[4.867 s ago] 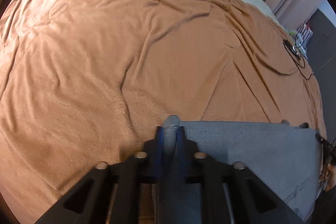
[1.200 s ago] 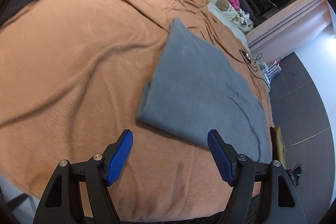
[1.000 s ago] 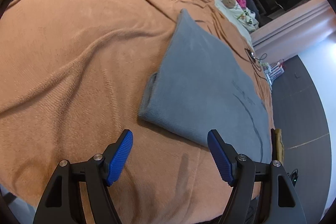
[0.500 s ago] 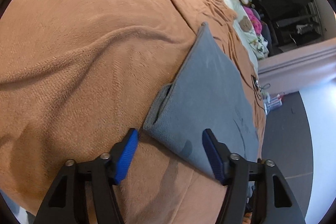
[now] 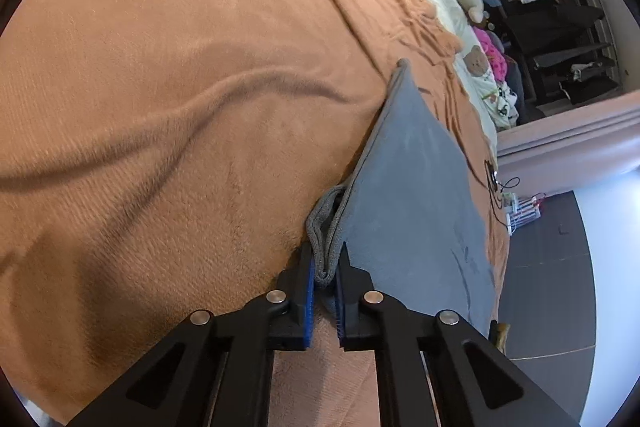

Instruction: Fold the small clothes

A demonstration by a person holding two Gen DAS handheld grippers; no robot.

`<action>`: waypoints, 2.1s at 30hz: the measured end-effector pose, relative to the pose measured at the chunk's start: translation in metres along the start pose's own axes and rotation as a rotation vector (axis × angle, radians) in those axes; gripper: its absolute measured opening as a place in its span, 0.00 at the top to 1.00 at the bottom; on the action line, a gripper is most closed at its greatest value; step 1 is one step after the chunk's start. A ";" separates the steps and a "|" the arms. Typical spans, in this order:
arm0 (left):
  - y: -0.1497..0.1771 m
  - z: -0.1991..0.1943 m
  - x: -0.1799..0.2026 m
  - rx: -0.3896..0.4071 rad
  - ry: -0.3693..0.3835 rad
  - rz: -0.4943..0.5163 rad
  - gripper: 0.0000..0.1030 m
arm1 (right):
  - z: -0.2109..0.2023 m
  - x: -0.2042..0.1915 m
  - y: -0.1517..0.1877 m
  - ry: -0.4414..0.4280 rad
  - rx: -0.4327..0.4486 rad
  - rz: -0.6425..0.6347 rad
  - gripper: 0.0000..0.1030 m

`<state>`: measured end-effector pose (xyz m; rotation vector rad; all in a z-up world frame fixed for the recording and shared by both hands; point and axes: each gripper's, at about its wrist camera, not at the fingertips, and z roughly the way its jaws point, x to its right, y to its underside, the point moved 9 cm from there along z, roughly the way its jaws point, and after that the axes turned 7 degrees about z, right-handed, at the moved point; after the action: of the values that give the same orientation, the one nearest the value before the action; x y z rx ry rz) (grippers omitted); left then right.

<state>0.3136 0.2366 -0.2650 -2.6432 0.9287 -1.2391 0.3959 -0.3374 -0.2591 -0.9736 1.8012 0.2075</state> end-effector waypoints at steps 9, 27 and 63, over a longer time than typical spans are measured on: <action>-0.016 -0.030 0.023 0.069 0.022 0.064 0.94 | -0.023 -0.029 0.001 -0.008 0.026 -0.084 0.99; 0.009 -0.090 0.002 0.097 0.067 0.066 0.94 | -0.062 -0.029 0.021 0.021 -0.025 -0.118 0.99; 0.037 -0.042 -0.040 -0.006 0.155 -0.010 0.88 | 0.019 -0.105 0.065 0.227 -0.029 -0.665 0.40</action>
<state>0.2453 0.2364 -0.2754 -2.5894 0.9414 -1.4629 0.3786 -0.2300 -0.1978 -1.6058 1.5724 -0.3039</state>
